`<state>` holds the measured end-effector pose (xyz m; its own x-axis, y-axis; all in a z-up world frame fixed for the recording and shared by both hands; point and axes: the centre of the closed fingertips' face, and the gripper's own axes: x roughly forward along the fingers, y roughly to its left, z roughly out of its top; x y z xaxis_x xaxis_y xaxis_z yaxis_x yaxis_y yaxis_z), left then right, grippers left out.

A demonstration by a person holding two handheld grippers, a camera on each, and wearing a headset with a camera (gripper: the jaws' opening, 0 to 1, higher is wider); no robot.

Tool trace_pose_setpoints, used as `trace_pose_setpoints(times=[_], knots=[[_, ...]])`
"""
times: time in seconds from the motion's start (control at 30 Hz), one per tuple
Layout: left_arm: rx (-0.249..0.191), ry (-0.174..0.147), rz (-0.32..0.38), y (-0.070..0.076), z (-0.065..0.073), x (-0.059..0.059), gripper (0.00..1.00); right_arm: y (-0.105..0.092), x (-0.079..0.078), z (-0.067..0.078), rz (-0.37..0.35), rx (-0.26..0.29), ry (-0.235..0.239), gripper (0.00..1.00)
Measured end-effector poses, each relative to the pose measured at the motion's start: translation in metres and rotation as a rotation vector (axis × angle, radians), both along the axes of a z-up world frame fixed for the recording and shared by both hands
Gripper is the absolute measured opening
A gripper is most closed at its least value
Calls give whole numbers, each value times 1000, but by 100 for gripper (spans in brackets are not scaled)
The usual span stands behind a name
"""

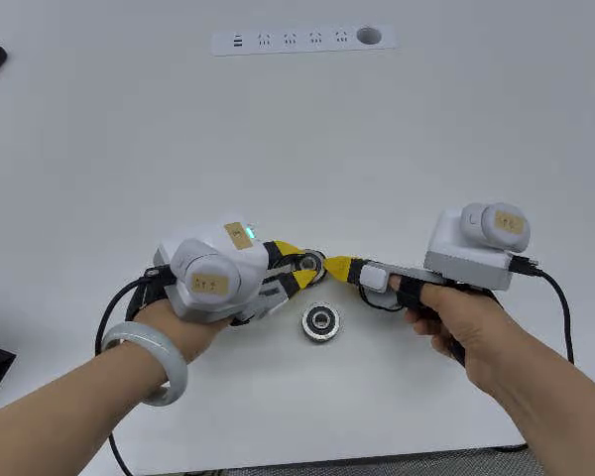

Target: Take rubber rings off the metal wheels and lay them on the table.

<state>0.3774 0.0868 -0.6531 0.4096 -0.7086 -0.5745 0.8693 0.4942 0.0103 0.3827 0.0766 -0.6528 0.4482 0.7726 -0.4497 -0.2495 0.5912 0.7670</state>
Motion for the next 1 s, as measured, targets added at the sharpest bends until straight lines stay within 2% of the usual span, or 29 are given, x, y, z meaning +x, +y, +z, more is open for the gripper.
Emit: trace_pose_setpoints(times=[0.3,0.33,0.37,0.4,0.43,0.5,0.57,0.77,1.0], knots=[[1,-1,-1,0,-1,1,13,11,-2,10,24,25,-10,1],[0,-1,0,0,-1,1,13,20,-4,20,48,84,-16,1],[0,-1,-1,0,-1,1,13,26,-2,31,36,144,-26,1],[1,-2,-1,0,-1,0,13,24,-2,27,32,92,-22,1],[0,-1,-1,0,-1,0,13,22,-3,21,78,10,-68,1],[1,-1,-1,0,0,0,13,24,-4,22,63,42,-44,1],[3,-2,-2,0,0,0,13,21,-4,21,54,46,-37,1],[6,-5,-9,-1,0,0,13,6,-1,12,18,6,-28,2],[-3,-12,-20,-1,2,0,15,2,2,6,4,-15,-24,2]])
